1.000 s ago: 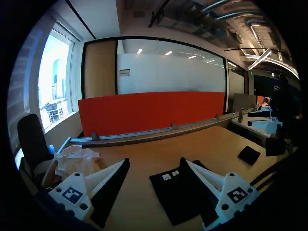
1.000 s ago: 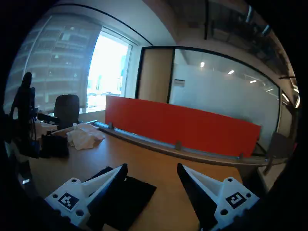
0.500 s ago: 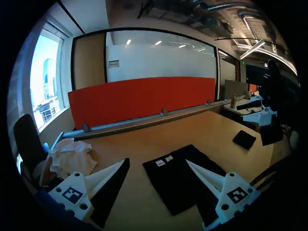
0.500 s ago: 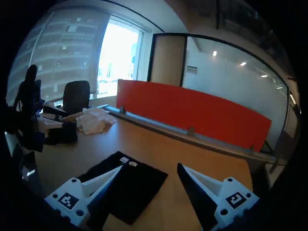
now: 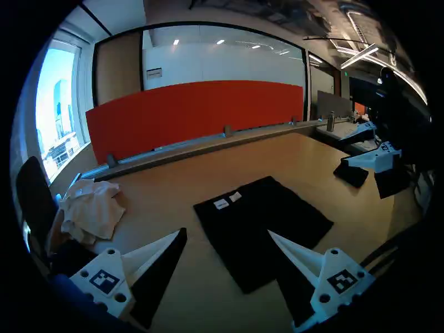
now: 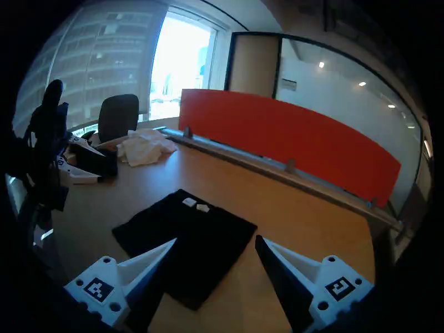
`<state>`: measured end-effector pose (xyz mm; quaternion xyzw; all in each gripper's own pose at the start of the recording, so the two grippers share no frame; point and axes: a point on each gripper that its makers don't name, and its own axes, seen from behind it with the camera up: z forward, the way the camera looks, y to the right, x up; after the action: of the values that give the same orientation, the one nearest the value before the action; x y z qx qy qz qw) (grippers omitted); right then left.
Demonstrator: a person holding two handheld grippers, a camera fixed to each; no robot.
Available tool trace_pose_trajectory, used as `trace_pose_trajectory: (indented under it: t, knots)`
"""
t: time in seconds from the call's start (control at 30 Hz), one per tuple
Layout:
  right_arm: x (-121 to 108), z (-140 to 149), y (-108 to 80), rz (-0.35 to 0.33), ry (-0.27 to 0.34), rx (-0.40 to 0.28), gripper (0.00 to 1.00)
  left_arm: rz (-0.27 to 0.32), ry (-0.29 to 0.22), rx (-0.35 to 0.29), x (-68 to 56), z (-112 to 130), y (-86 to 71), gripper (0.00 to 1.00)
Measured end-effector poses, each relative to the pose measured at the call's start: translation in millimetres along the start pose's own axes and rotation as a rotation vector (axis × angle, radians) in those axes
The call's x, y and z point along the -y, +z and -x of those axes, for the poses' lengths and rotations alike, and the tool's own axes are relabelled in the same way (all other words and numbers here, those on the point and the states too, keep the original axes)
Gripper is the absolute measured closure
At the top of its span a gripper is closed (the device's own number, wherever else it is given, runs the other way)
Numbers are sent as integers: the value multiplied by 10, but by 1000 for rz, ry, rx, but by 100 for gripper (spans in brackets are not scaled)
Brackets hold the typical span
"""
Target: Fold towel
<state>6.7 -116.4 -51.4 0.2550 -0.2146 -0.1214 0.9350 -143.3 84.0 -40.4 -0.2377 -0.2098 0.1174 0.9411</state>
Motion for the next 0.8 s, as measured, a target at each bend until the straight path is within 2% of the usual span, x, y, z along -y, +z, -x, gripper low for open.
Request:
trace_pose_trajectory:
  t: [0.5, 0.8]
  knots:
    - [217, 813, 254, -55, 15, 134, 1, 67, 45, 173, -213, 833, 351, 3]
    - [319, 1223, 316, -92, 15, 216, 1, 104, 64, 284, -322, 1243, 503, 3]
